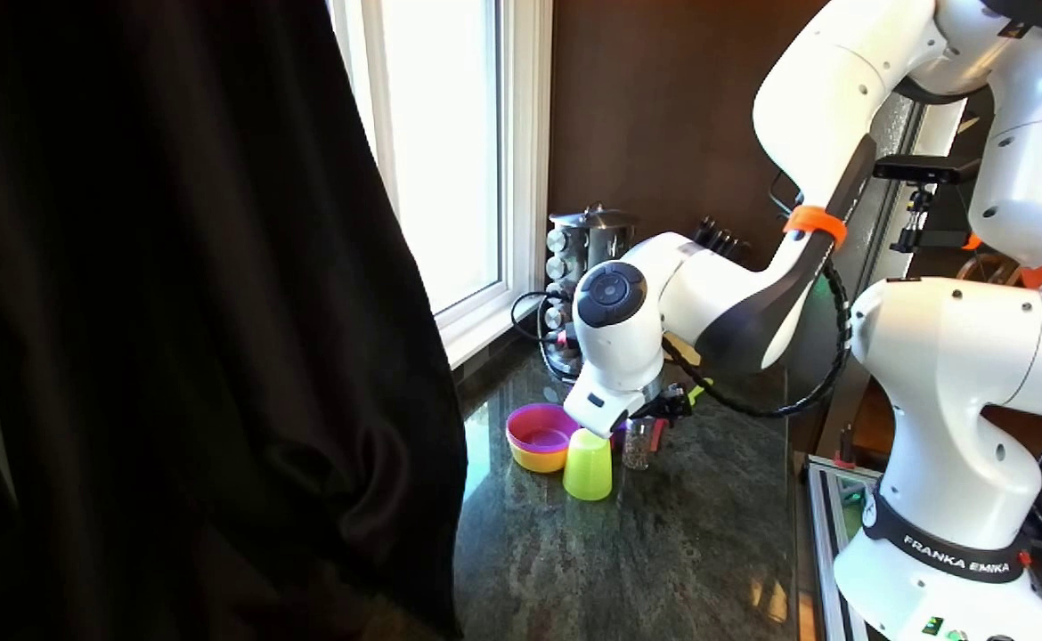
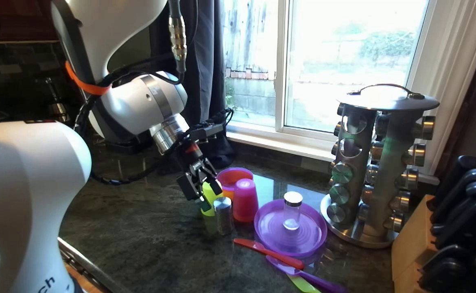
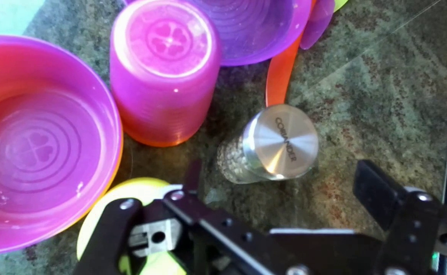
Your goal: Pull out a bottle from the holder, and then place it next to the yellow cup
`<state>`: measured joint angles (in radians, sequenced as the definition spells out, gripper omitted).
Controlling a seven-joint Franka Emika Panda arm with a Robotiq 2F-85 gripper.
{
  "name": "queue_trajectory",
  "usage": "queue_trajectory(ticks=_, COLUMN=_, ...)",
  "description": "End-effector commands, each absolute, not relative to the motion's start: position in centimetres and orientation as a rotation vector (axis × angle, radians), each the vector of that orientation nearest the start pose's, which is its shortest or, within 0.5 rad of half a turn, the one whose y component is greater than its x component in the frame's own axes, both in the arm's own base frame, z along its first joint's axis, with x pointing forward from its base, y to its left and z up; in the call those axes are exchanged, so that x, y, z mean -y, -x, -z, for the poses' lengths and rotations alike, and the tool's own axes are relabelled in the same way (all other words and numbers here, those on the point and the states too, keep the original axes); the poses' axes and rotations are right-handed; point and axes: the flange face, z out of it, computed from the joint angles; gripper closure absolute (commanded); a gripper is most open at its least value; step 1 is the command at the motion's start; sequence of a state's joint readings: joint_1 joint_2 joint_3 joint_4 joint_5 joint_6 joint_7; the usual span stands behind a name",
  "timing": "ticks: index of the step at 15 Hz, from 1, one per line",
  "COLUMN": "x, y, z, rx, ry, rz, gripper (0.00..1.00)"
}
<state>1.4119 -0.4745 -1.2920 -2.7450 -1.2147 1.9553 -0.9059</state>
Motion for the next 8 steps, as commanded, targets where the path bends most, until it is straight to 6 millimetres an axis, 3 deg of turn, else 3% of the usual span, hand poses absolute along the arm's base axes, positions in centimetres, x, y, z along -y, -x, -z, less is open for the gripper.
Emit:
queue_trajectory(ticks=1, x=-4.2, y=-33.6, z=-25.8, rx=-2.283, ry=-1.557, rz=0.753, gripper=0.0)
queue_trajectory(ticks=4, x=-3.1, y=-32.3, z=-30.2, rx=-2.238, ry=-1.682, rz=0.652, gripper=0.0)
queue_trajectory(ticks=6, x=-2.4, y=-32.9, z=-33.9, rx=-2.177, ry=-1.765, rz=0.571, gripper=0.0)
queue_trajectory(ticks=8, x=-0.4, y=-30.5, z=-36.1, rx=-2.046, ry=-1.858, rz=0.522, gripper=0.0)
